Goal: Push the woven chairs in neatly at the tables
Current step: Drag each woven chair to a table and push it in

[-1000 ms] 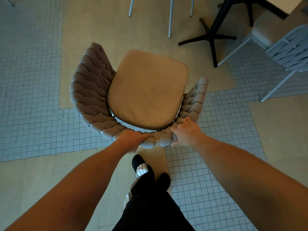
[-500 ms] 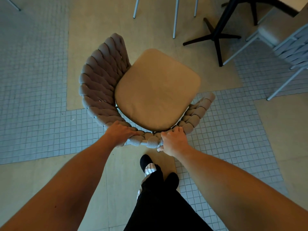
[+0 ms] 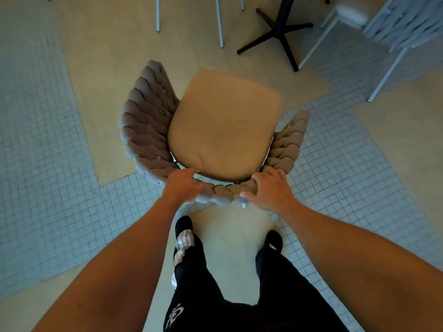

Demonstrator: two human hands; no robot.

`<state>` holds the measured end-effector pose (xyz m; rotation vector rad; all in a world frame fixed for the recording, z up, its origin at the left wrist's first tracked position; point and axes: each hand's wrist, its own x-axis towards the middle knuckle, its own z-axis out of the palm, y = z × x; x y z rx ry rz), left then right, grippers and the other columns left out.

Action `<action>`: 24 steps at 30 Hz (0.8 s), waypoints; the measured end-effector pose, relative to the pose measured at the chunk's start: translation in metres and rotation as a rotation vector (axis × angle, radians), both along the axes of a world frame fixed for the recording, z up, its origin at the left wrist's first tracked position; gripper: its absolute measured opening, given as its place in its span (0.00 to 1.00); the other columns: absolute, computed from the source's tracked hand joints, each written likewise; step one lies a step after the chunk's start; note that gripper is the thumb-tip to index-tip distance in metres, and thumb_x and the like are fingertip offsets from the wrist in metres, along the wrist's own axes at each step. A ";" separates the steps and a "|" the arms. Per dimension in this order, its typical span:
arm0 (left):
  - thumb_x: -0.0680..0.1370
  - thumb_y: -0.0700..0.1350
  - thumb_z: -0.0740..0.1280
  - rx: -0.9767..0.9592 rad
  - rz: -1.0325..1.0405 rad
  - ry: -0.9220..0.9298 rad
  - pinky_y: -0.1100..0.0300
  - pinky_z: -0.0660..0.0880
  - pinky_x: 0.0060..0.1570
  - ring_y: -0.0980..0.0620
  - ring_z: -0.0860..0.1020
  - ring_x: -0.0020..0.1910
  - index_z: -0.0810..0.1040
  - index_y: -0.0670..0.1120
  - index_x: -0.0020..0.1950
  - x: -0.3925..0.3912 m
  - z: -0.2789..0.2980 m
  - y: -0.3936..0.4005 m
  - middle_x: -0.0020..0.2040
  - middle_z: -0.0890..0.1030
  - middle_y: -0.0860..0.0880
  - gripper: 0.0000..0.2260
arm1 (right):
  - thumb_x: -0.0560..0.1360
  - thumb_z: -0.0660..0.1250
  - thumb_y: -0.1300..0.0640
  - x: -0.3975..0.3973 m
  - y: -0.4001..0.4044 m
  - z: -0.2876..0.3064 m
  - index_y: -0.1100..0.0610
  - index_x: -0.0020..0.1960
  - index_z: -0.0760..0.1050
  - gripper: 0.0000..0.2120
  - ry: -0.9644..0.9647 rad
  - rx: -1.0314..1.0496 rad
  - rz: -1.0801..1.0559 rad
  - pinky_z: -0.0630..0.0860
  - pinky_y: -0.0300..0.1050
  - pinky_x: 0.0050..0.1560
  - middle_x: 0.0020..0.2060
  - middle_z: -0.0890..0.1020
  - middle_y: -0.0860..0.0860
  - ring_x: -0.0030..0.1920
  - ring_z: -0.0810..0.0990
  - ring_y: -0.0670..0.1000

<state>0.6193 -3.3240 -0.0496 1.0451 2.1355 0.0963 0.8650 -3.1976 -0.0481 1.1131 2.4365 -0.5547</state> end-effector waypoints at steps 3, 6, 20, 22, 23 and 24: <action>0.71 0.63 0.60 0.013 -0.071 0.108 0.47 0.73 0.61 0.44 0.78 0.60 0.80 0.48 0.63 -0.031 -0.010 -0.009 0.58 0.82 0.48 0.28 | 0.74 0.63 0.31 -0.013 -0.023 0.002 0.51 0.73 0.69 0.34 0.029 -0.014 -0.212 0.54 0.62 0.76 0.71 0.74 0.52 0.76 0.61 0.58; 0.74 0.61 0.57 0.068 -0.160 0.289 0.47 0.69 0.62 0.44 0.75 0.60 0.83 0.52 0.55 -0.061 -0.013 -0.018 0.54 0.80 0.51 0.22 | 0.74 0.72 0.40 -0.028 -0.047 0.004 0.53 0.75 0.67 0.34 0.152 -0.029 -0.475 0.59 0.61 0.76 0.75 0.69 0.55 0.78 0.59 0.59; 0.74 0.41 0.76 0.136 1.167 -0.571 0.37 0.81 0.50 0.38 0.78 0.56 0.46 0.56 0.81 -0.094 0.002 -0.023 0.73 0.68 0.41 0.47 | 0.79 0.72 0.52 -0.090 -0.087 0.008 0.52 0.79 0.54 0.37 0.724 -0.715 -2.069 0.78 0.73 0.57 0.73 0.68 0.63 0.64 0.75 0.69; 0.75 0.37 0.74 0.181 1.184 -0.596 0.41 0.82 0.43 0.40 0.78 0.53 0.54 0.53 0.78 -0.090 -0.001 -0.021 0.70 0.70 0.41 0.40 | 0.80 0.71 0.55 -0.095 -0.083 0.004 0.53 0.79 0.52 0.36 0.760 -0.777 -2.097 0.77 0.74 0.57 0.74 0.67 0.64 0.64 0.76 0.70; 0.76 0.35 0.73 0.198 1.185 -0.588 0.43 0.82 0.41 0.41 0.78 0.52 0.57 0.51 0.75 -0.088 -0.001 -0.020 0.67 0.71 0.42 0.36 | 0.80 0.71 0.56 -0.098 -0.082 0.004 0.53 0.80 0.52 0.37 0.775 -0.785 -2.112 0.78 0.73 0.57 0.75 0.66 0.63 0.64 0.76 0.71; 0.76 0.34 0.72 0.210 1.184 -0.591 0.44 0.81 0.40 0.41 0.78 0.51 0.58 0.50 0.73 -0.086 -0.001 -0.020 0.65 0.71 0.42 0.33 | 0.80 0.71 0.58 -0.099 -0.081 0.003 0.52 0.80 0.52 0.36 0.786 -0.776 -2.125 0.79 0.72 0.56 0.75 0.67 0.63 0.65 0.76 0.70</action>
